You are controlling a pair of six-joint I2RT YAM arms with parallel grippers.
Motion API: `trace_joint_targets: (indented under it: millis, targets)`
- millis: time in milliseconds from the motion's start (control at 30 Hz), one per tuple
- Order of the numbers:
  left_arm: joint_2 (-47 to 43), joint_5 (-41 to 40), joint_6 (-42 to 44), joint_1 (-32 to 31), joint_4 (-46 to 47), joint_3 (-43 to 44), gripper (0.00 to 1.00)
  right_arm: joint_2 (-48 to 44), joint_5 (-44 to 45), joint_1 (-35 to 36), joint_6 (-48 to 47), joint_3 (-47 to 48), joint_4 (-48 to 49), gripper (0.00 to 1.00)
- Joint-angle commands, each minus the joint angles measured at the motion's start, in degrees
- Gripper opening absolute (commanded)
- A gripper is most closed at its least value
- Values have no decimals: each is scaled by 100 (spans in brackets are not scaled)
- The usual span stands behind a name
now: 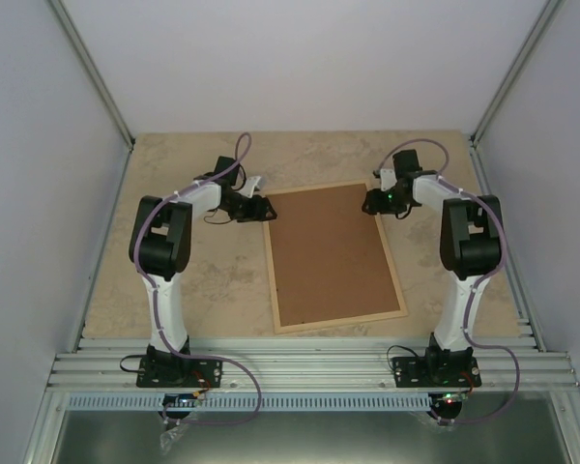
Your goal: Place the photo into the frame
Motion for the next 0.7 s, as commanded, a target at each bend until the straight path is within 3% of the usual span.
trace_joint_targets:
  millis: [0,100,233,667]
  targets:
    - [568,-254,24,-98,-559,-237,62,119,-296,-201,73,184,238,54]
    - [575,-259,21,-89,-556,-237,62,73,-415,-309,15,177,240,52]
    - [610,-259,-7,-80,-550,-214,61,130,-285,-289,-89,102,256,39]
    - [745,-310,-1,-81,-660,2,60,640,1112,323,-493,-475,134,31]
